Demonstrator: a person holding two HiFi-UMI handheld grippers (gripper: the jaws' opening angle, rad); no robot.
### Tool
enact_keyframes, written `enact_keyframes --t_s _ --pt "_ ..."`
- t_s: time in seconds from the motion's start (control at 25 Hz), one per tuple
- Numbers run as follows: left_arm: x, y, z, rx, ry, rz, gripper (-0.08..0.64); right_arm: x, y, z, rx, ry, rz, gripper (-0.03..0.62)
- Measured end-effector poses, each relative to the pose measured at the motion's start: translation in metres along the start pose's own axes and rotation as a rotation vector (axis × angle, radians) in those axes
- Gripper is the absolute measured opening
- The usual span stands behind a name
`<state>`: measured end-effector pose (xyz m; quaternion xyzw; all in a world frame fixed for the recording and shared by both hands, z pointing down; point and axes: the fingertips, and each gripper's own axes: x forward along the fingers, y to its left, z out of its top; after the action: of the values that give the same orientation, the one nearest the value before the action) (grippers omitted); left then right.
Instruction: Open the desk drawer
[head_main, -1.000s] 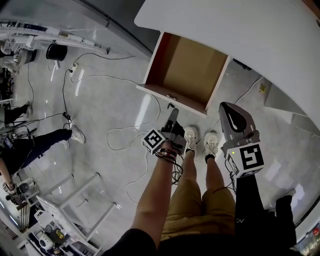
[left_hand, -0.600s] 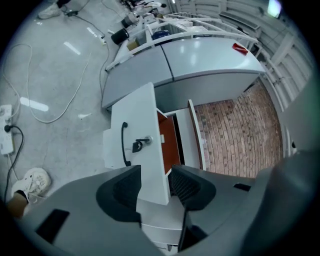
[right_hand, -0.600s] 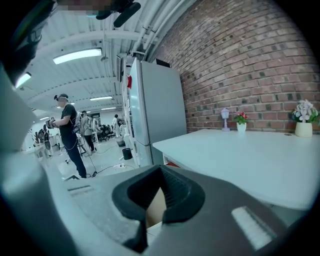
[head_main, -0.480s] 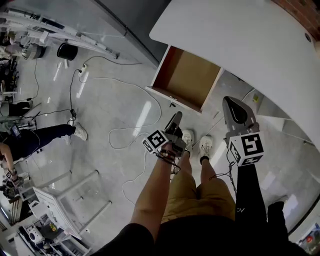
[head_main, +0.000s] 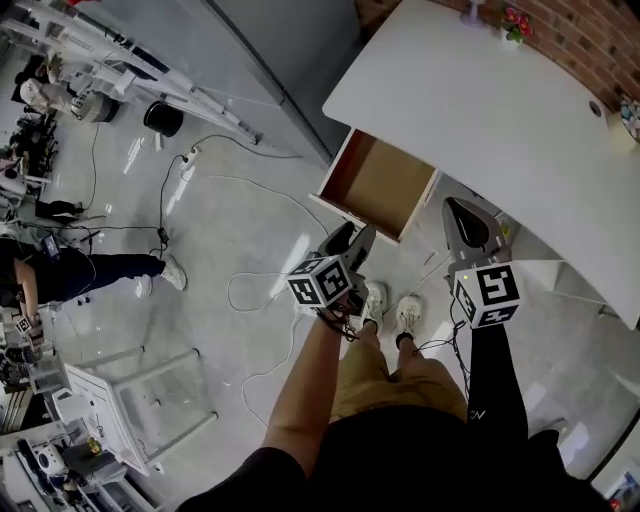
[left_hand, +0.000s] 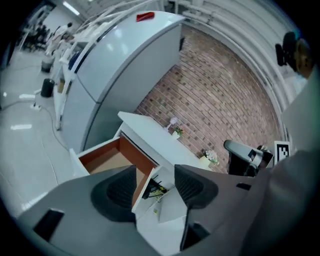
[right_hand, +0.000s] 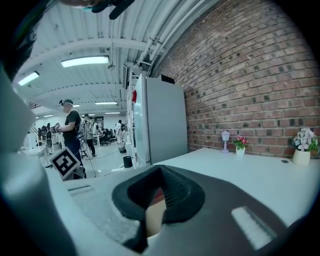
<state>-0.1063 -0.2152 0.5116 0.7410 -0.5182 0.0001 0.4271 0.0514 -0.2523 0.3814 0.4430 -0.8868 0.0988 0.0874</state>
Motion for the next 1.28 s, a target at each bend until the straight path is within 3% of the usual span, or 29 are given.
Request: enact_keyframes --t_s 0.16,0.52,0.76,1.0,1.28 --pt "-0.019 -0.044 0.040 0.216 -0.035 0.047 0.227 -0.015 -0.003 0.028 -0.027 -0.028 0.007 0.000" --pt "-0.061 -0.134 0.121 0.533 -0.184 0.078 0.238 -0.027 0.006 0.094 -0.126 -0.121 0.048 0.000" --pt "-0.083 -0.176 0.141 0.677 -0.229 0.074 0.239 -0.036 0.011 0.122 -0.169 -0.169 0.050 0.000" --pt "-0.088 -0.211 0.159 0.740 -0.246 0.019 0.269 -0.046 0.006 0.149 -0.185 -0.215 0.030 0.000" --pt "-0.085 -0.241 0.183 0.819 -0.314 0.009 0.281 -0.056 -0.009 0.171 -0.188 -0.265 -0.004 0.000"
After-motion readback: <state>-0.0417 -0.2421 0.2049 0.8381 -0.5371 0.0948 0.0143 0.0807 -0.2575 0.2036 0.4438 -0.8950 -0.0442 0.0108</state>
